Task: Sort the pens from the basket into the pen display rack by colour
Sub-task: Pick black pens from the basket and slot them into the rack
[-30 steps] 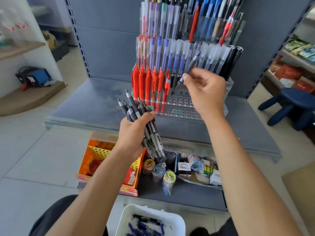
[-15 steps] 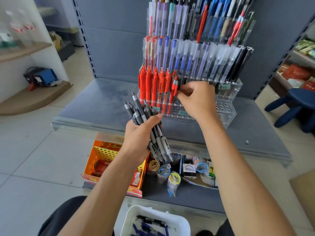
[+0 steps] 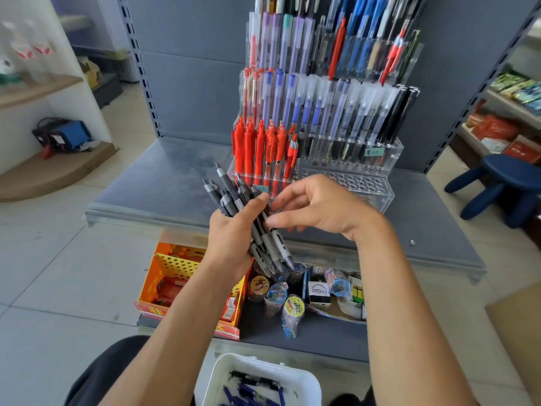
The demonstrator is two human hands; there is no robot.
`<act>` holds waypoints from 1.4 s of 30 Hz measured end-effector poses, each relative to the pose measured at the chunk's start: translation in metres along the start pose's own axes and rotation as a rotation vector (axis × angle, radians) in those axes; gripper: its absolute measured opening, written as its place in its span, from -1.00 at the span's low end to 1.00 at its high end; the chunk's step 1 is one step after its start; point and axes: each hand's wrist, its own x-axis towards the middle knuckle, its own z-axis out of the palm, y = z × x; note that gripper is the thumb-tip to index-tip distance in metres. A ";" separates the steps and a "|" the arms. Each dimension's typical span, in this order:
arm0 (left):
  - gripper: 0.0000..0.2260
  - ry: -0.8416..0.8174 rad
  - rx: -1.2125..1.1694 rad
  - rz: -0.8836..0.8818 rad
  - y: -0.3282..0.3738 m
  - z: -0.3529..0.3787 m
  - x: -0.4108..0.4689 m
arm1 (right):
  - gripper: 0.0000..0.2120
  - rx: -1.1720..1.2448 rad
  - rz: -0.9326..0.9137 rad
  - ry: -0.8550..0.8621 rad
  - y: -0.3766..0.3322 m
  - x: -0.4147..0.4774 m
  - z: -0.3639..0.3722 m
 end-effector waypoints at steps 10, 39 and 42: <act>-0.85 0.014 0.041 0.054 -0.005 0.001 0.000 | -0.77 -0.031 0.004 0.018 0.002 -0.001 0.001; -0.91 -0.085 0.058 0.032 -0.006 -0.007 0.008 | -0.85 -0.011 -0.297 0.830 0.021 0.041 -0.017; -0.91 -0.092 0.061 0.037 -0.006 -0.007 0.008 | -0.89 -0.133 -0.209 0.774 0.028 0.047 -0.011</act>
